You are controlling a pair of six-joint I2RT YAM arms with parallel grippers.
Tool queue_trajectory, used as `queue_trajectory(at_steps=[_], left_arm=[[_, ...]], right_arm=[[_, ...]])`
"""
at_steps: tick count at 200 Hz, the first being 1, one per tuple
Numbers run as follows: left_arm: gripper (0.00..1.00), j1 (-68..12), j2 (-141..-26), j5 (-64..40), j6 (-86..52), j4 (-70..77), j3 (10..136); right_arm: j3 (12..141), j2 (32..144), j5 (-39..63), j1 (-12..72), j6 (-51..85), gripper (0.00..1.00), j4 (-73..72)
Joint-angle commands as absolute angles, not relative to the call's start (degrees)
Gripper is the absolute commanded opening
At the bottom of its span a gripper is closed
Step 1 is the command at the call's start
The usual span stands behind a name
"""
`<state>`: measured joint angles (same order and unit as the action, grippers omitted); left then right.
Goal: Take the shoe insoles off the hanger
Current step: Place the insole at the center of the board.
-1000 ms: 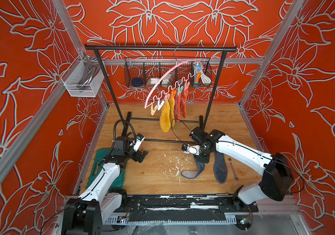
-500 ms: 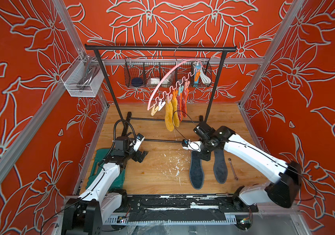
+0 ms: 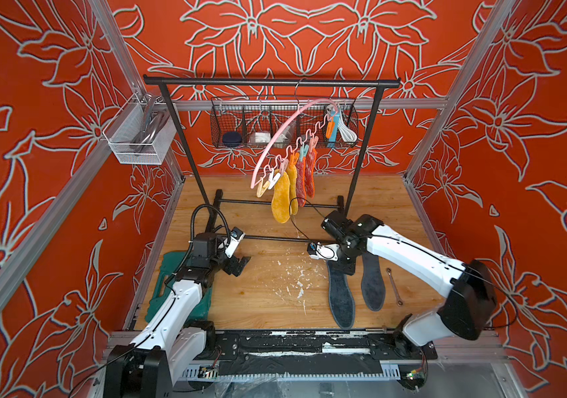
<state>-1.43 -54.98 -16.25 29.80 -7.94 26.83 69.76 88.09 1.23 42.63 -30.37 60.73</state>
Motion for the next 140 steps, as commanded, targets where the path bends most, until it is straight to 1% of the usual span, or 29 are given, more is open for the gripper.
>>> queue_trajectory(at_steps=[1,18,34,60,74,83,93,100,118,140], left_arm=[[0.98,-1.1,-54.0,-16.8,30.2,-7.6,26.3],[0.98,-1.1,-54.1,-17.2,30.4,-7.8,26.3],[0.98,-1.1,-54.2,-17.1,30.3,-8.0,26.5],[0.98,-1.1,-53.8,-17.7,30.7,-8.2,26.3],[0.98,-1.0,-54.0,-17.5,30.6,-8.2,26.4],[0.98,-1.0,-53.9,-17.4,30.5,-8.3,26.4],[0.98,-1.1,-53.6,-17.6,30.6,-8.4,26.3],[0.98,-1.0,-53.4,-17.7,30.7,-8.4,26.1],[0.98,-1.1,-53.9,-18.0,30.9,-8.7,26.4],[0.98,-1.1,-53.9,-17.8,30.7,-8.9,26.5]], right_arm=[[67.6,88.6,-7.0,41.9,-30.0,0.00,52.9],[66.1,89.4,-8.1,41.7,-31.3,0.00,49.0],[65.5,90.6,-8.6,41.7,-31.5,0.02,46.4],[66.7,94.3,-6.3,41.8,-33.3,0.05,47.7],[66.6,96.6,-10.3,42.1,-33.7,0.07,48.0],[66.2,97.9,-12.7,42.6,-34.4,0.13,47.8],[66.1,98.9,-14.6,42.9,-34.9,0.25,47.9],[66.2,99.4,-15.2,43.0,-34.5,0.30,47.9],[65.4,98.9,-15.3,43.2,-33.4,0.37,46.2],[62.8,96.4,-17.5,43.3,-31.9,0.47,40.0]])
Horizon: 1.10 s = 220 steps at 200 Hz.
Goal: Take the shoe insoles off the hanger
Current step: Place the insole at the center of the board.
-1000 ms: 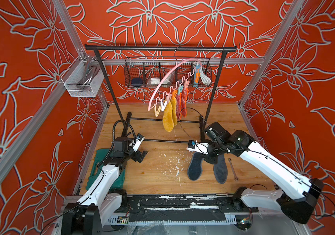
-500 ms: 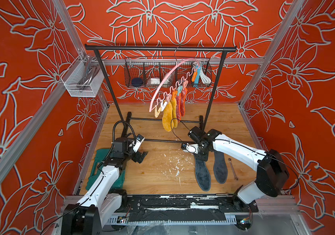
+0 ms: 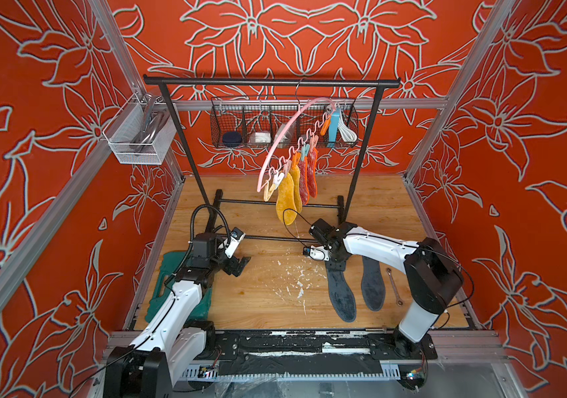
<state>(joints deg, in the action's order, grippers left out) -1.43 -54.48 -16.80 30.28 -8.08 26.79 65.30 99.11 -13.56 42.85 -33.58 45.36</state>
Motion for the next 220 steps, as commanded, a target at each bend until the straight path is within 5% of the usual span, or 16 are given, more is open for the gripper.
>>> queue_trajectory(at_steps=[1,15,23,78,175,196,220], left_arm=[[0.98,-1.1,-53.8,-17.8,30.7,-8.9,26.5],[0.98,-1.1,-53.6,-18.2,30.9,-8.9,26.4],[0.98,-1.1,-53.9,-18.1,30.9,-8.9,26.5],[0.98,-1.1,-54.1,-18.3,31.1,-9.3,26.7],[0.98,-1.1,-54.3,-19.0,31.4,-9.9,27.0],[0.98,-1.1,-53.7,-19.3,31.6,-9.9,26.6],[0.98,-1.1,-54.0,-19.7,31.9,-10.4,26.8]], right_arm=[[62.6,96.3,-17.7,43.3,-31.9,0.47,39.8],[60.8,94.5,-19.5,43.6,-30.4,0.51,35.0],[59.3,93.4,-20.9,43.9,-29.9,0.62,32.1],[52.0,85.6,-29.8,45.5,-24.9,0.65,19.7],[43.0,64.4,-11.8,45.5,-1.8,0.73,15.4],[37.3,55.5,-12.9,44.3,11.7,0.96,10.2],[29.4,45.5,-3.6,44.2,3.6,1.00,-2.8]])
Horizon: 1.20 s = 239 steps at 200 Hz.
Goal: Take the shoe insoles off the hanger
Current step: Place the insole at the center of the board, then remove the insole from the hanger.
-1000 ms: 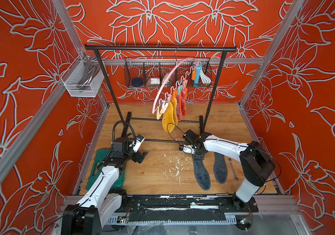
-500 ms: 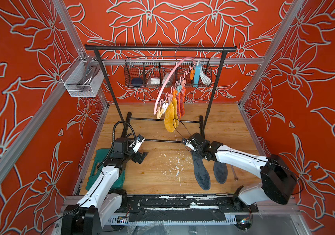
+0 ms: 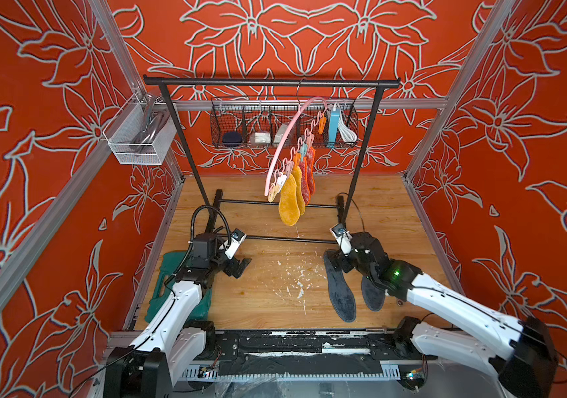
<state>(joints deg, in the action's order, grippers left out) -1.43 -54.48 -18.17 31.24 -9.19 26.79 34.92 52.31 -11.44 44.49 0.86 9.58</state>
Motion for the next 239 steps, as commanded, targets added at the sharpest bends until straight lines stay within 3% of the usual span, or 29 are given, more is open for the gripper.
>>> queue_trajectory(at_steps=[1,20,58,89,209,239], left_arm=[[0.98,-1.1,-54.0,-19.7,31.8,-10.5,26.9],[0.98,-1.1,-53.1,-20.3,32.2,-10.7,26.5],[0.98,-1.0,-52.9,-21.4,32.9,-11.3,26.5],[0.98,-1.1,-52.5,-21.7,33.1,-11.5,26.4],[0.98,-0.9,-50.9,-23.6,34.2,-13.4,26.0],[0.98,-0.9,-51.1,-23.9,34.4,-13.7,26.2]], right_arm=[[29.1,45.2,-3.5,44.2,3.4,1.00,-3.1],[24.6,42.9,2.0,44.2,-1.9,1.00,-14.7],[30.9,50.1,7.9,44.2,-7.2,1.00,-13.0],[34.3,58.2,9.0,44.1,-7.8,0.99,-20.1],[48.7,86.5,13.9,38.3,0.3,0.99,-41.1],[51.1,91.1,21.3,37.9,1.8,0.87,-42.8]])
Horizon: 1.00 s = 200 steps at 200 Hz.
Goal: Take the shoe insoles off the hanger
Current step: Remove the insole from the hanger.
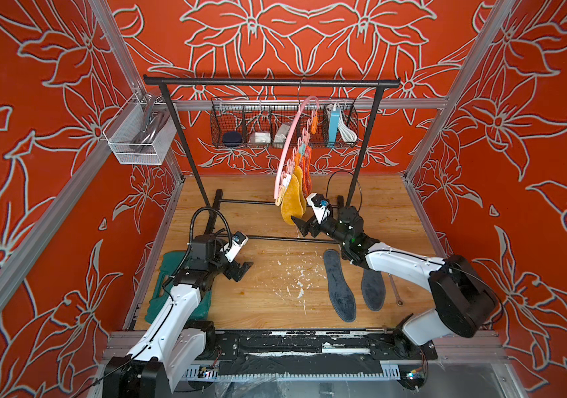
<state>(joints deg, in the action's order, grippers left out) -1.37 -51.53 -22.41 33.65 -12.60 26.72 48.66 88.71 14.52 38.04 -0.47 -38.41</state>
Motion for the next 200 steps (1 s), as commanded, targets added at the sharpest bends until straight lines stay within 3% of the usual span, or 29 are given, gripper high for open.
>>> queue_trajectory(at_steps=[1,49,75,88,123,168,200], left_arm=[[0.98,-0.9,-51.1,-23.9,34.4,-13.7,26.2],[0.98,-0.8,-51.2,-24.2,34.5,-14.0,26.3],[0.98,-0.7,-50.8,-24.3,34.5,-14.1,26.2],[0.98,-0.6,-50.9,-24.7,34.7,-14.3,26.2],[0.98,-0.4,-50.6,-24.9,34.8,-14.5,26.2],[0.98,-0.5,-46.4,-27.1,37.6,-13.9,24.2],[0.98,-0.5,-47.0,-36.3,41.8,-19.0,27.7]], right_arm=[[51.2,91.2,21.4,37.9,1.9,0.87,-42.9],[52.6,94.9,28.8,38.0,6.6,0.56,-46.7],[54.7,97.3,33.6,37.8,8.0,0.21,-46.0],[55.9,98.0,37.3,37.8,8.3,0.10,-45.3],[55.0,97.2,39.1,37.8,12.3,0.00,-47.2],[53.1,92.8,34.6,39.1,19.7,0.00,-43.4],[53.6,90.0,31.3,41.1,26.2,0.00,-39.1]])
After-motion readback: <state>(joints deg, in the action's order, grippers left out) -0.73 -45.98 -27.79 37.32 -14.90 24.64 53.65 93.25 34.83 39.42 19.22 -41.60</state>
